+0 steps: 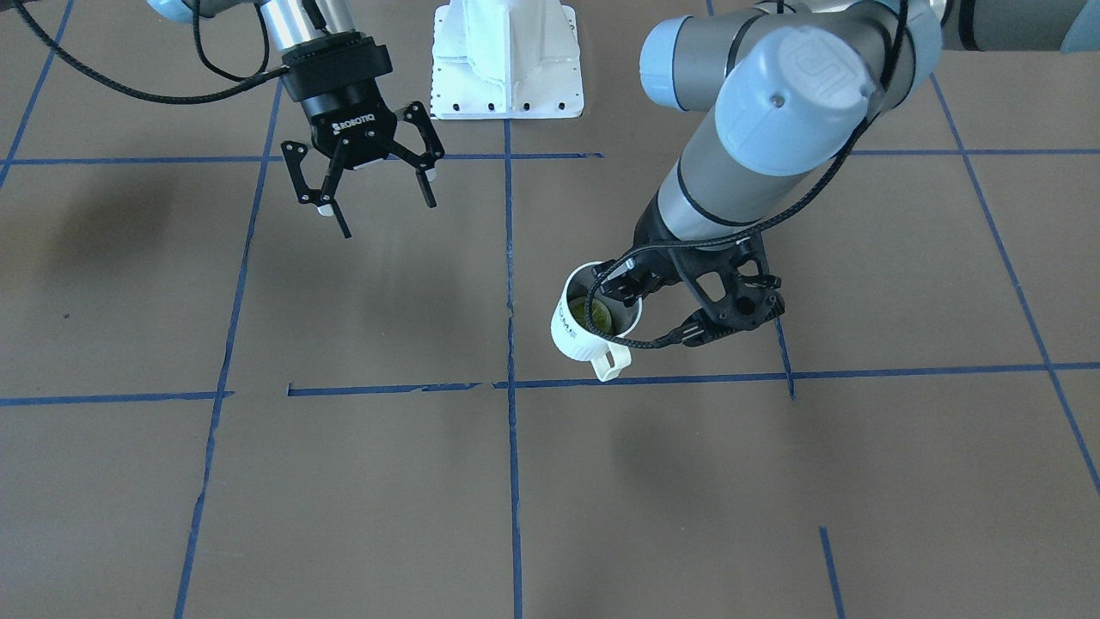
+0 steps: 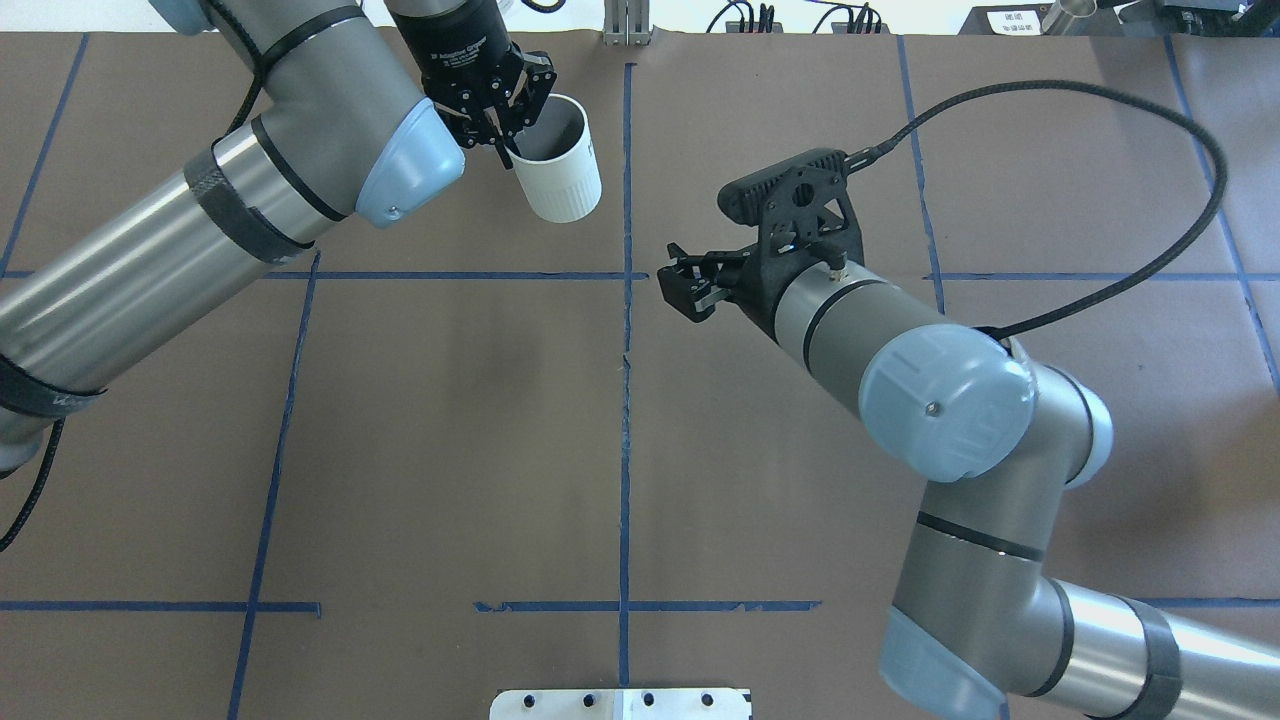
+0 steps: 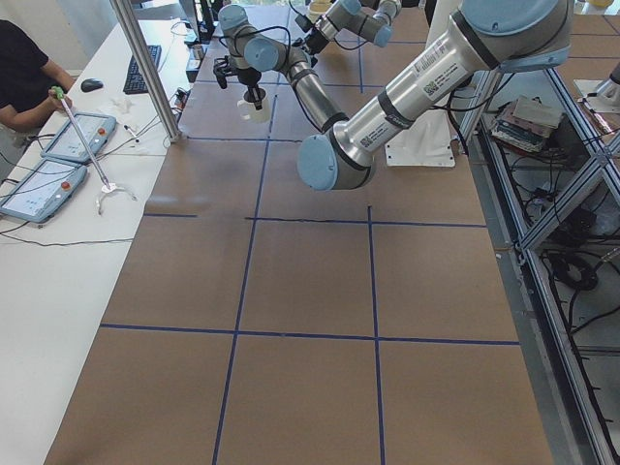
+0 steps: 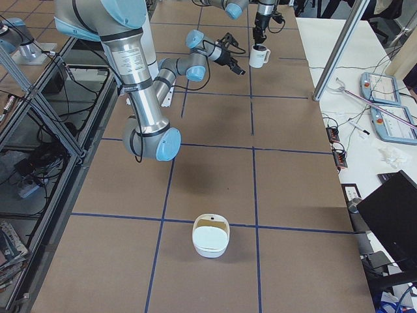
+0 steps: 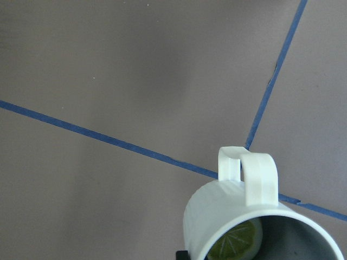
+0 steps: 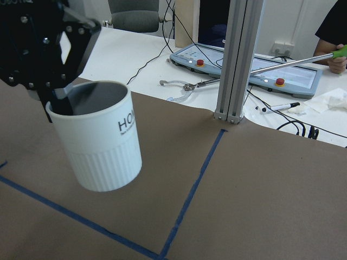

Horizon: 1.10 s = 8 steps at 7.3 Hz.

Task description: Left arm hands cup to right arm to dump lemon

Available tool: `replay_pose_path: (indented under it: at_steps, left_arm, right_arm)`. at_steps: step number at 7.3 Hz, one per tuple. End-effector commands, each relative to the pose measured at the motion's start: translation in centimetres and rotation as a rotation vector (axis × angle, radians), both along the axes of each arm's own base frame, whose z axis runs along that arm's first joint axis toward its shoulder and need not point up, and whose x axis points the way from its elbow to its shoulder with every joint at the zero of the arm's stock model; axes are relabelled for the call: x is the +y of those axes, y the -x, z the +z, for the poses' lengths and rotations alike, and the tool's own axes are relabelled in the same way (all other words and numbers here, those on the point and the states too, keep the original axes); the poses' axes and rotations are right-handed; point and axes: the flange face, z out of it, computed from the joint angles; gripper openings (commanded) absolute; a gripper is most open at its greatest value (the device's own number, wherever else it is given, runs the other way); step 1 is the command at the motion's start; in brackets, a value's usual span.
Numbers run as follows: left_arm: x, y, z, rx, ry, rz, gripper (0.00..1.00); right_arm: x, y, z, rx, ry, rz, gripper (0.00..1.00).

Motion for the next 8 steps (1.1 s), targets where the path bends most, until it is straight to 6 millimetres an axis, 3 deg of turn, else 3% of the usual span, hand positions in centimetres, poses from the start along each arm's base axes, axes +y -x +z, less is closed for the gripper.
replay_pose_path:
  at_steps: [1, 2, 4, 5, 8]
  left_arm:
    - [0.5, -0.7, -2.9, 0.025, -0.015, 0.014, 0.0]
    - [1.7, -2.3, -3.8, 0.032, 0.008, 0.02, 0.0]
    - [2.7, -3.2, -5.6, 0.047, -0.004, 0.034, 0.0]
    - [3.8, -4.6, -5.9, 0.049, -0.006, 0.059, 0.0]
    - [5.0, -5.6, -7.0, 0.062, -0.018, 0.08, 0.0]
  right_arm:
    - [0.9, 3.8, 0.1, -0.01, -0.047, 0.103, 0.99]
    - [0.7, 4.3, -0.1, -0.007, -0.048, 0.104, 0.99]
    - [0.7, 4.3, -0.6, -0.014, -0.053, 0.119, 0.99]
    - [1.2, 4.4, -0.7, -0.029, -0.066, 0.139, 0.99]
    - [1.1, 5.2, 0.0, -0.032, -0.068, 0.142, 0.99]
